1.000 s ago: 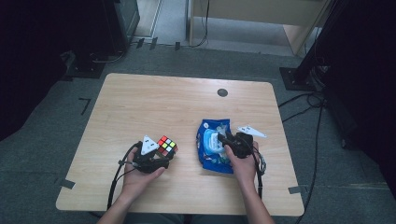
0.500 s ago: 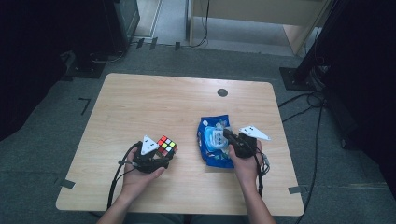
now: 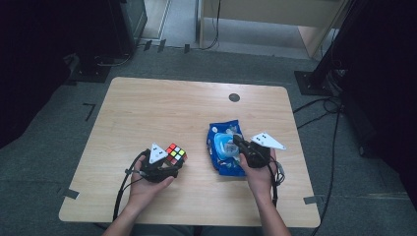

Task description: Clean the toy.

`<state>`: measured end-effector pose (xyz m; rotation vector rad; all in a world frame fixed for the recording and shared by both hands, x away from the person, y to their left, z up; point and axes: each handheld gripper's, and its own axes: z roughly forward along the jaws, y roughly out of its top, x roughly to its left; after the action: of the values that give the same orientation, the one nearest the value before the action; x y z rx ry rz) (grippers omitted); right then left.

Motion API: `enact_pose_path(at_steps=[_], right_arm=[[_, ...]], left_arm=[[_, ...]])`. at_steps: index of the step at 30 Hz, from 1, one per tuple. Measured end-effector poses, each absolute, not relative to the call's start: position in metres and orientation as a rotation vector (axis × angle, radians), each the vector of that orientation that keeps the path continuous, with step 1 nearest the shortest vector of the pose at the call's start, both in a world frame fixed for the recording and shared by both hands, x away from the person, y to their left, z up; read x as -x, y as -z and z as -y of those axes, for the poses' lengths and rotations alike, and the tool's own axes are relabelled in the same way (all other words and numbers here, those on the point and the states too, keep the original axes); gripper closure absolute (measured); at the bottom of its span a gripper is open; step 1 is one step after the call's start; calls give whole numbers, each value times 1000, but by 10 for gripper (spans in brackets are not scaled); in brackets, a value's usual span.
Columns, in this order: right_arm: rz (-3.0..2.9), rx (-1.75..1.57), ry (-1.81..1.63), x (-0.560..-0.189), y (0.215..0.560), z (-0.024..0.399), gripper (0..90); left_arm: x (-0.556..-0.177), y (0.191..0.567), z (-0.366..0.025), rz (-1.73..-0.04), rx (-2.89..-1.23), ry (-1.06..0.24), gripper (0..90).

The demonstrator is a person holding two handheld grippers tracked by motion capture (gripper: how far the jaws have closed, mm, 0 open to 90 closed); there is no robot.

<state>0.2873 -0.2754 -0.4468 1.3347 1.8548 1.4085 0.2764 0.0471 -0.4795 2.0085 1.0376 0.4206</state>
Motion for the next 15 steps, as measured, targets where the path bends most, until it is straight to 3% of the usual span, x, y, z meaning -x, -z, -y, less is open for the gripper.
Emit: enact_pose_path(at_steps=[15], right_arm=[[-1807,-1224,-1485,-275,428,267,900]], left_arm=[[-277,479,-51,-1039,-1998,-419,340]])
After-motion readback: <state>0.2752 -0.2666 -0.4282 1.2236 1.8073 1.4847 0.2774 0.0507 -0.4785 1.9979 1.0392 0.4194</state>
